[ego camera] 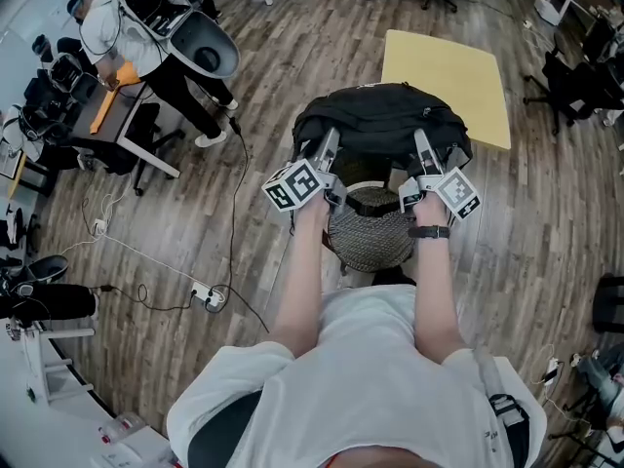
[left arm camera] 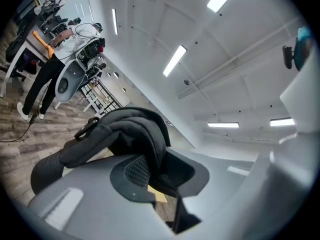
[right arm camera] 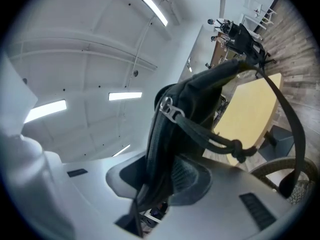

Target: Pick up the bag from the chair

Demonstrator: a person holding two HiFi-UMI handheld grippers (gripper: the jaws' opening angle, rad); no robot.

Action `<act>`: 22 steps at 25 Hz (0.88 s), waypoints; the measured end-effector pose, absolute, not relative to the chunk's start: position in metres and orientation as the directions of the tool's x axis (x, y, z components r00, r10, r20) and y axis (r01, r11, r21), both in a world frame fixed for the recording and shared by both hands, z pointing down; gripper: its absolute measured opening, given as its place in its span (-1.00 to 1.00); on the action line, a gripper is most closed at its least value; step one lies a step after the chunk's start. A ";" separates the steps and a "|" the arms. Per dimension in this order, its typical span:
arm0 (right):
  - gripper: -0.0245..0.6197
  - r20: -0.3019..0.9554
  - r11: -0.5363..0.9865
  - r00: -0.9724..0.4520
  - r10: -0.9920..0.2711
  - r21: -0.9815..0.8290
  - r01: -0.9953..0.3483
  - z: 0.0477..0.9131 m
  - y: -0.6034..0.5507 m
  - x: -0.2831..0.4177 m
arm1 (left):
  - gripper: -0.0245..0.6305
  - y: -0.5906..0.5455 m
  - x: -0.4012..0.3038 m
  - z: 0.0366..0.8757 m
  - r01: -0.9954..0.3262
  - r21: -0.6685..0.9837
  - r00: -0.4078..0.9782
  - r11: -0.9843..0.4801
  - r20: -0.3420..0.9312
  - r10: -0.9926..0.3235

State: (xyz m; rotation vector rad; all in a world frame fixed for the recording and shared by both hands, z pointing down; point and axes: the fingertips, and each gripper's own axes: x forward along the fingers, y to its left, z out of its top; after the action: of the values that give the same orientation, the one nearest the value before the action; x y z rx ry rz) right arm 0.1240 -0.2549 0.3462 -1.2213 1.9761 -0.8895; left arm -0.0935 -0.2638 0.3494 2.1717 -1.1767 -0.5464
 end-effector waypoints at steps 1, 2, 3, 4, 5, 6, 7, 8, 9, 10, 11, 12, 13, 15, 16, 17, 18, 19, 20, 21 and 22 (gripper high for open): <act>-0.57 -0.181 0.350 -0.361 -0.915 -0.803 -0.482 0.339 -0.256 0.124 | -0.74 -0.265 -0.093 0.342 -0.600 0.670 0.522 -0.436 -0.085 -0.849; -0.57 -0.192 0.360 -0.362 -0.912 -0.797 -0.485 0.332 -0.258 0.124 | -0.74 -0.266 -0.092 0.334 -0.601 0.664 0.522 -0.446 -0.097 -0.848; -0.57 -0.204 0.371 -0.362 -0.910 -0.792 -0.485 0.324 -0.259 0.125 | -0.74 -0.268 -0.091 0.327 -0.602 0.656 0.522 -0.456 -0.109 -0.846; -0.57 -0.217 0.381 -0.361 -0.907 -0.788 -0.483 0.317 -0.260 0.127 | -0.74 -0.269 -0.089 0.319 -0.602 0.647 0.524 -0.468 -0.122 -0.843; -0.57 -0.228 0.391 -0.361 -0.904 -0.783 -0.484 0.310 -0.261 0.128 | -0.74 -0.271 -0.087 0.312 -0.603 0.639 0.525 -0.478 -0.134 -0.840; -0.57 -0.238 0.400 -0.361 -0.902 -0.776 -0.488 0.303 -0.262 0.129 | -0.74 -0.273 -0.086 0.306 -0.606 0.630 0.525 -0.486 -0.142 -0.839; -0.57 -0.249 0.410 -0.361 -0.899 -0.770 -0.490 0.296 -0.264 0.130 | -0.74 -0.275 -0.086 0.300 -0.609 0.622 0.524 -0.491 -0.149 -0.838; -0.57 -0.262 0.420 -0.360 -0.896 -0.765 -0.488 0.290 -0.265 0.131 | -0.74 -0.277 -0.086 0.295 -0.612 0.615 0.523 -0.497 -0.157 -0.838; -0.57 -0.271 0.428 -0.360 -0.893 -0.760 -0.489 0.285 -0.266 0.131 | -0.74 -0.278 -0.085 0.288 -0.612 0.609 0.523 -0.505 -0.167 -0.836; -0.57 -0.278 0.435 -0.361 -0.890 -0.755 -0.491 0.280 -0.267 0.132 | -0.74 -0.278 -0.084 0.281 -0.607 0.606 0.524 -0.514 -0.180 -0.832; -0.57 -0.288 0.443 -0.361 -0.887 -0.752 -0.488 0.275 -0.267 0.133 | -0.74 -0.278 -0.083 0.274 -0.598 0.607 0.525 -0.524 -0.197 -0.828; -0.57 -0.304 0.453 -0.358 -0.883 -0.753 -0.478 0.270 -0.266 0.134 | -0.74 -0.278 -0.083 0.267 -0.585 0.610 0.526 -0.534 -0.215 -0.823; -0.57 -0.319 0.462 -0.355 -0.879 -0.755 -0.465 0.264 -0.266 0.134 | -0.74 -0.277 -0.083 0.261 -0.574 0.613 0.526 -0.543 -0.233 -0.818; -0.57 -0.342 0.475 -0.349 -0.872 -0.759 -0.445 0.253 -0.264 0.135 | -0.74 -0.276 -0.082 0.249 -0.562 0.610 0.525 -0.559 -0.259 -0.811; -0.57 -0.352 0.482 -0.346 -0.870 -0.758 -0.440 0.247 -0.263 0.135 | -0.74 -0.275 -0.082 0.244 -0.561 0.605 0.525 -0.565 -0.268 -0.808; -0.57 -0.361 0.488 -0.344 -0.867 -0.754 -0.439 0.242 -0.262 0.135 | -0.74 -0.274 -0.081 0.238 -0.560 0.599 0.525 -0.572 -0.277 -0.805; -0.57 -0.370 0.496 -0.343 -0.863 -0.749 -0.439 0.236 -0.261 0.135 | -0.74 -0.273 -0.081 0.232 -0.563 0.592 0.525 -0.577 -0.284 -0.802; -0.57 -0.380 0.505 -0.345 -0.858 -0.742 -0.441 0.231 -0.261 0.135 | -0.74 -0.273 -0.082 0.228 -0.568 0.584 0.524 -0.581 -0.288 -0.802; -0.57 -0.391 0.517 -0.348 -0.852 -0.729 -0.448 0.225 -0.260 0.134 | -0.74 -0.273 -0.083 0.224 -0.574 0.575 0.522 -0.583 -0.292 -0.802; -0.57 -0.402 0.530 -0.352 -0.845 -0.714 -0.458 0.220 -0.260 0.135 | -0.74 -0.272 -0.084 0.221 -0.579 0.567 0.520 -0.586 -0.296 -0.801; -0.57 -0.412 0.539 -0.353 -0.840 -0.702 -0.465 0.216 -0.259 0.136 | -0.74 -0.272 -0.084 0.217 -0.583 0.559 0.520 -0.589 -0.300 -0.800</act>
State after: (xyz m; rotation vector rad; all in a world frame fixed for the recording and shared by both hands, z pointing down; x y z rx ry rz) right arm 0.1364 -0.2591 0.2163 -1.0554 1.9999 -0.6128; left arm -0.0837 -0.2715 0.2173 2.3742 -1.1392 -0.7612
